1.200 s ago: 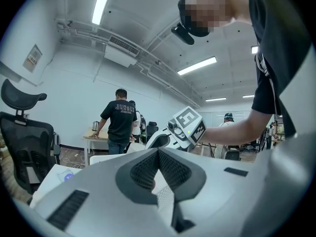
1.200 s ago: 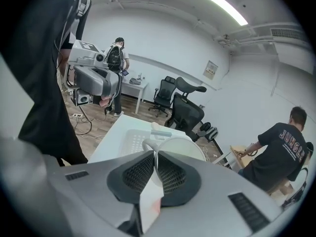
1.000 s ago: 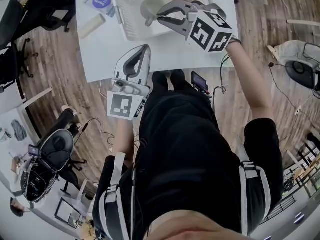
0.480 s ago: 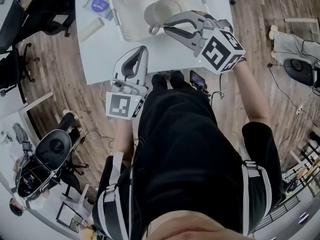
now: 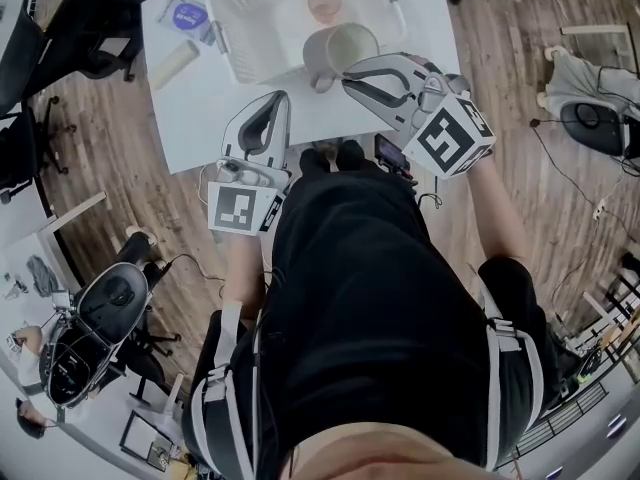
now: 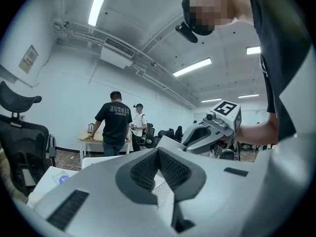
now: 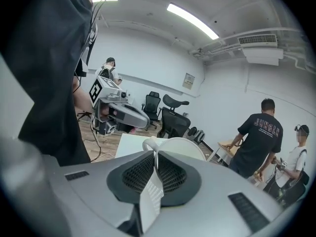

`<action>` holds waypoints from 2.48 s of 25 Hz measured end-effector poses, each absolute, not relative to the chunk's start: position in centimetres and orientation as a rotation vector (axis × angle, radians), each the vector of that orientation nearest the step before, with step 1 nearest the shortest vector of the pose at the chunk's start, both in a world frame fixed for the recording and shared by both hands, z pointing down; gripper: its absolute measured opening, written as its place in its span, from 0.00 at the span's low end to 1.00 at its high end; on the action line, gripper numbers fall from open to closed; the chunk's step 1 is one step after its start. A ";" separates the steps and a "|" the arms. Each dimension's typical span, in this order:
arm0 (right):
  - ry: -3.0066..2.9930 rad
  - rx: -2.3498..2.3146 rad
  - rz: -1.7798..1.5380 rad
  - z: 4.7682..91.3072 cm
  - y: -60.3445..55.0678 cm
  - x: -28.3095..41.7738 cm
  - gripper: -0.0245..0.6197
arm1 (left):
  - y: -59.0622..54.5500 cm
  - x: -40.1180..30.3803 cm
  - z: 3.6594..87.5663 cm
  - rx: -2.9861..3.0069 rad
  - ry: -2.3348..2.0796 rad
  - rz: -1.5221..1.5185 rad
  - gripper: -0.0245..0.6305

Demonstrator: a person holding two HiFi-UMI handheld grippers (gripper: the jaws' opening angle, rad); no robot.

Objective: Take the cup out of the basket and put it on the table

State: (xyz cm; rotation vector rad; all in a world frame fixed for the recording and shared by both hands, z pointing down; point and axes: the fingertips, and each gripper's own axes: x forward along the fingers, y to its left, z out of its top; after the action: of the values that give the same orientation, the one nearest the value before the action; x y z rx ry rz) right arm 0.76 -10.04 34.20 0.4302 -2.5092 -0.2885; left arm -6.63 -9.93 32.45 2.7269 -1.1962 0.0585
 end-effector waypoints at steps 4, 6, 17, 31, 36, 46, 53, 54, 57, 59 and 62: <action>-2.505 0.464 -0.261 34.9 -8.7 2.2 0.10 | -9.6 -5.6 32.4 2.740 -1.175 0.058 0.07; -2.507 0.481 -0.256 35.2 -8.4 2.6 0.10 | -9.7 -5.1 32.5 2.747 -1.164 0.068 0.07; -2.512 0.442 -0.262 37.3 -7.2 4.2 0.10 | -9.1 -3.5 33.0 2.706 -1.235 0.091 0.07; -2.518 0.499 -0.207 39.0 -3.3 4.8 0.10 | -3.9 -2.6 32.8 2.707 -1.236 0.081 0.07; -2.492 0.565 -0.177 39.1 -2.5 3.1 0.10 | -2.4 -4.9 32.5 2.724 -1.208 0.082 0.07; -2.443 0.642 -0.165 38.6 -0.1 0.2 0.10 | 1.3 -9.6 32.4 2.723 -1.183 0.040 0.07; -2.402 0.679 -0.148 39.5 1.1 -1.5 0.10 | 3.5 -12.6 33.5 2.721 -1.156 0.040 0.07; -2.400 0.684 -0.148 39.6 1.1 -1.7 0.10 | 3.7 -13.0 33.6 2.722 -1.154 0.046 0.07; -2.395 0.693 -0.151 39.8 1.3 -2.0 0.10 | 4.4 -13.8 33.7 2.720 -1.163 0.052 0.07; -2.396 0.689 -0.147 40.0 1.4 -2.2 0.10 | 4.8 -14.1 33.7 2.712 -1.177 0.049 0.07; -2.395 0.683 -0.131 40.5 1.3 -2.1 0.10 | 4.9 -14.0 33.6 2.702 -1.189 0.048 0.07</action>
State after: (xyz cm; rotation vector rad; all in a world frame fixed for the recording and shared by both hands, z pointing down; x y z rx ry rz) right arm -2.07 1.31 40.52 0.6829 -2.3946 -0.1310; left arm -14.03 4.86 33.55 2.7022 -1.1892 0.0480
